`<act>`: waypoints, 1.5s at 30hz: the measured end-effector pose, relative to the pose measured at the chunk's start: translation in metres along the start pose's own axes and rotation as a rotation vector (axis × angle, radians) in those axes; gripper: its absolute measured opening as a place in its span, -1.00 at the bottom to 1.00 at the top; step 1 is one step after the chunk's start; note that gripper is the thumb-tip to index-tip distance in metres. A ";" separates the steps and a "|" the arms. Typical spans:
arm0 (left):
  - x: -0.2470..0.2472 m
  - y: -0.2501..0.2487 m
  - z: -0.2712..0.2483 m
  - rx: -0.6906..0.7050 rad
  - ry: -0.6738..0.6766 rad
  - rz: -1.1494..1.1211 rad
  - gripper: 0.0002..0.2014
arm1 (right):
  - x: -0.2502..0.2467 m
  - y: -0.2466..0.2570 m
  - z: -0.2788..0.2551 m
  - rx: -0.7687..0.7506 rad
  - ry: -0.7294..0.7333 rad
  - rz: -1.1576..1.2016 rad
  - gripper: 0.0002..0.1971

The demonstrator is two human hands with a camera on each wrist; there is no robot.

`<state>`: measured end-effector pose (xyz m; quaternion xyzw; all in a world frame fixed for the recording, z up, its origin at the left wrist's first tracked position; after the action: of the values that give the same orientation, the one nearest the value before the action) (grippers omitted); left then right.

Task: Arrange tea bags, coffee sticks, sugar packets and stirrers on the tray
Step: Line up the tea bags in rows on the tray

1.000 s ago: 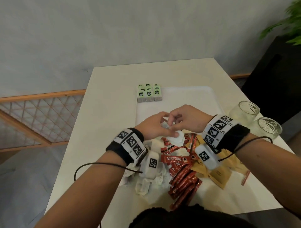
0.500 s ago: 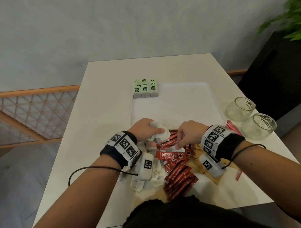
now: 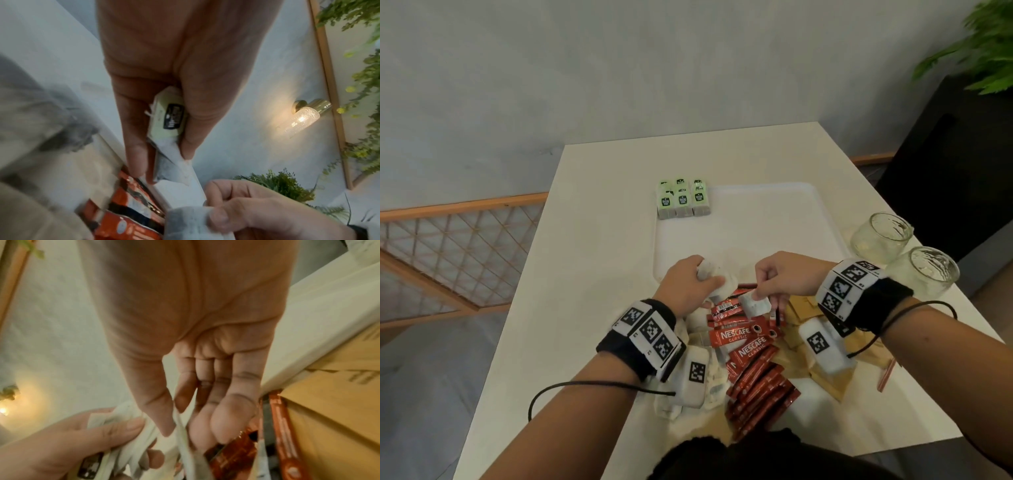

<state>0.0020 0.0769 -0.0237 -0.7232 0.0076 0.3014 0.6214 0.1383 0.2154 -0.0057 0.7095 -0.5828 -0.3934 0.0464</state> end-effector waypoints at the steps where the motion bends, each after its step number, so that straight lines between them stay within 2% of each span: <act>1: 0.001 0.000 0.001 -0.009 -0.014 -0.012 -0.77 | 0.000 0.001 -0.001 0.007 0.003 0.038 -0.85; 4: 0.002 -0.003 0.004 -0.026 -0.119 -0.004 -0.74 | 0.000 0.006 0.001 0.029 -0.018 0.148 -0.88; 9: 0.018 -0.017 0.001 0.118 -0.154 0.250 -0.87 | 0.001 0.018 0.006 0.027 -0.069 0.375 -0.89; 12: 0.025 -0.021 -0.002 0.153 -0.193 0.200 -0.93 | 0.001 0.025 0.008 -0.004 -0.110 0.497 -0.85; 18: 0.022 -0.025 -0.001 0.172 -0.210 0.096 -0.71 | -0.004 0.024 0.014 -0.040 -0.173 0.618 -0.88; 21: 0.019 -0.023 0.003 0.147 -0.236 0.077 -0.82 | -0.002 0.028 0.014 -0.063 -0.114 0.723 -0.84; 23: 0.015 -0.017 0.006 0.091 -0.279 -0.029 -0.80 | -0.002 0.030 0.015 -0.078 -0.080 0.771 -0.75; 26: 0.009 -0.010 0.008 -0.002 -0.281 -0.223 -0.77 | -0.008 0.027 0.018 -0.125 -0.165 0.615 -0.77; 28: 0.004 -0.008 0.011 -0.020 -0.272 -0.272 -0.79 | -0.013 0.026 0.022 -0.149 -0.238 0.487 -0.84; 31: -0.002 -0.009 0.019 -0.028 -0.233 -0.299 -0.73 | -0.018 0.028 0.031 -0.188 -0.290 0.466 -0.92; 33: -0.009 -0.008 0.025 -0.063 -0.247 -0.365 -0.71 | -0.020 0.032 0.041 -0.186 -0.277 0.538 -0.92; 36: -0.025 0.003 0.034 -0.171 -0.327 -0.551 -0.81 | -0.018 0.041 0.057 -0.134 -0.128 0.734 -0.94; 39: -0.045 0.023 0.044 -0.252 -0.430 -0.653 -0.85 | -0.016 0.050 0.077 -0.099 -0.065 0.679 -0.95; 45: -0.080 0.045 0.069 -0.296 -0.504 -0.664 -0.90 | -0.030 0.067 0.126 -0.083 -0.248 0.390 -0.93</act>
<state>-0.1101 0.0995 -0.0317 -0.6716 -0.4200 0.2500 0.5569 0.0076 0.2692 -0.0419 0.5272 -0.6934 -0.4848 0.0786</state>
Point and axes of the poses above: each hand's wrist, its own z-axis towards the middle knuckle, its own x-axis out of the palm, y = z × x, the point moved 3 cm from there along z, towards the middle knuckle, and after that the axes turned 13 degrees about x, right-handed, at the moved point
